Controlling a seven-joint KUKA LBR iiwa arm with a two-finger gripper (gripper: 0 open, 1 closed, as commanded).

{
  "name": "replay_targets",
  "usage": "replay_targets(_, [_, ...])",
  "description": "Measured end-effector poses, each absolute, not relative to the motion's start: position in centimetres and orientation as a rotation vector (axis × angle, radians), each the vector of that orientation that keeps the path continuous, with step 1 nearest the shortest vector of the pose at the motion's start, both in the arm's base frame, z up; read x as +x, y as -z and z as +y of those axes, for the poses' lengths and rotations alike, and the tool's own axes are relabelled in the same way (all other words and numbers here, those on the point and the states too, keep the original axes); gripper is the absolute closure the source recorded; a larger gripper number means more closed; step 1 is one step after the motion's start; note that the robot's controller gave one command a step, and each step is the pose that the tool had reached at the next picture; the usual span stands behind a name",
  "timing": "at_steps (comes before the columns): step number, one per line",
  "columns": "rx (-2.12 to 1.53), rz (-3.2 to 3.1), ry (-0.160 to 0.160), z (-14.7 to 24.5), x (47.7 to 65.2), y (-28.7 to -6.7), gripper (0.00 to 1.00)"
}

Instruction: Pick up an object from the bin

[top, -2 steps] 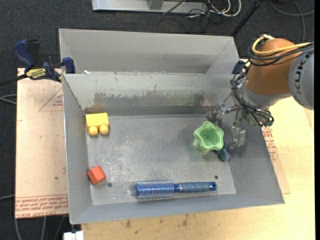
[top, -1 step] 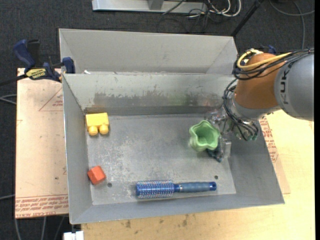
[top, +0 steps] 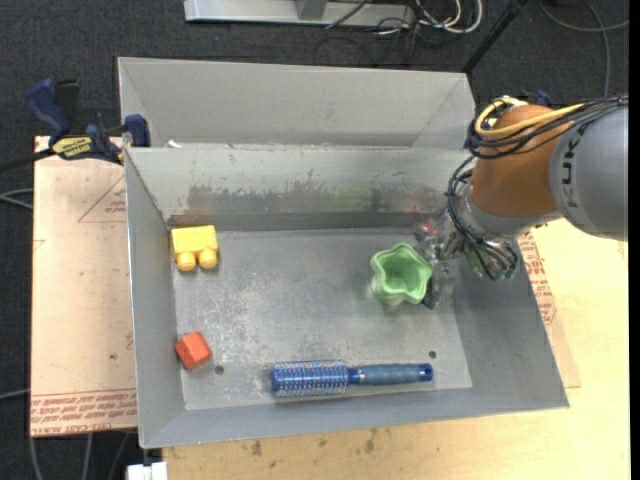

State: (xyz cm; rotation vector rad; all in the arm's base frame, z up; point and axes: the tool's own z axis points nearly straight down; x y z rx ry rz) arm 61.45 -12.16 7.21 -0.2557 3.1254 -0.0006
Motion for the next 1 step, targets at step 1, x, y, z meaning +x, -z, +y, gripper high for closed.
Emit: replay_targets(1, [-0.184, 3.124, 0.002, -11.62, 59.81, -22.16, 1.0])
